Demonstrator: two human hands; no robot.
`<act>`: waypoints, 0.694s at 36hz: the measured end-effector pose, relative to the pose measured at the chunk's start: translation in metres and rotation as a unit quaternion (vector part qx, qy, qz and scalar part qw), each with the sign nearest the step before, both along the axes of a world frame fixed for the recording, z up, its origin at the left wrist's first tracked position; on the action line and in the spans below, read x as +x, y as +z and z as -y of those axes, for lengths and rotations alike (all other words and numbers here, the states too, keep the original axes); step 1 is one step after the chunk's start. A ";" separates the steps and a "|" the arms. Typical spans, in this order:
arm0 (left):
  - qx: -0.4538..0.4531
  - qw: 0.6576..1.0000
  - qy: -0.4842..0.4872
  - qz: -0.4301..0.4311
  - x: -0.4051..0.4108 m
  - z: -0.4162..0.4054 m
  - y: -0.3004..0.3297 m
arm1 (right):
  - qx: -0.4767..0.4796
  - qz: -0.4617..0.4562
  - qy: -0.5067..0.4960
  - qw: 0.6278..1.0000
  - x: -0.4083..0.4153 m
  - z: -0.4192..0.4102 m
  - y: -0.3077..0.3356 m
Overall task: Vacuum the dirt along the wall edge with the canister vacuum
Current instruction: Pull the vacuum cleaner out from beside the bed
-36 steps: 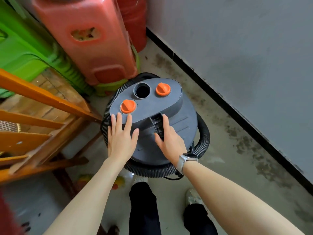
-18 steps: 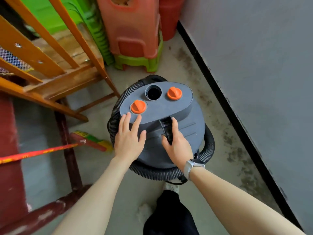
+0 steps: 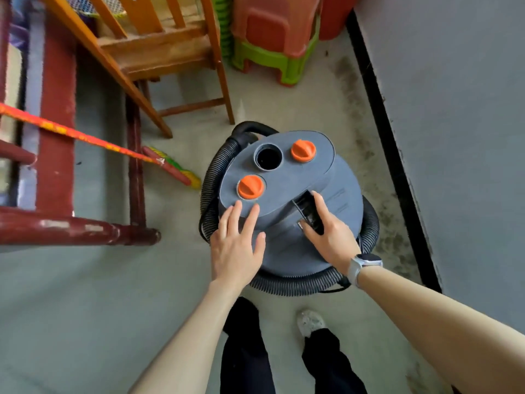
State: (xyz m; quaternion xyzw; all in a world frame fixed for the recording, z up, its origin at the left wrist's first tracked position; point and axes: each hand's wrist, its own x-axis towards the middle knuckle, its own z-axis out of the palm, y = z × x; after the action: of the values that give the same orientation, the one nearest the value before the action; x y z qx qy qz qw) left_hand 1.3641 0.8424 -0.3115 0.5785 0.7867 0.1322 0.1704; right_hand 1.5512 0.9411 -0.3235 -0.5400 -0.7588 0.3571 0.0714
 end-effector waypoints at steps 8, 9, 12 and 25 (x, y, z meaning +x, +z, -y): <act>0.037 0.987 0.154 -0.043 0.092 0.074 -0.015 | 0.008 0.023 0.157 0.987 0.055 0.026 0.001; 0.039 0.984 0.169 -0.050 0.102 0.084 -0.017 | 0.002 0.028 0.180 0.983 0.061 0.029 0.001; 0.046 0.975 0.207 -0.066 0.128 0.113 -0.020 | -0.015 0.051 0.248 0.967 0.072 0.037 0.005; 0.043 0.908 0.407 -0.088 0.148 0.226 -0.018 | 0.034 0.110 0.451 0.885 0.007 0.103 0.013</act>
State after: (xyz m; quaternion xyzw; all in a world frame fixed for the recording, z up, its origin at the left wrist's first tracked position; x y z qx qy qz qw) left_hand 1.5123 0.6165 -0.3293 0.2242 0.9592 0.1723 0.0075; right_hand 1.5579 0.8383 -0.3101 -0.1723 -0.9353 0.2627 -0.1631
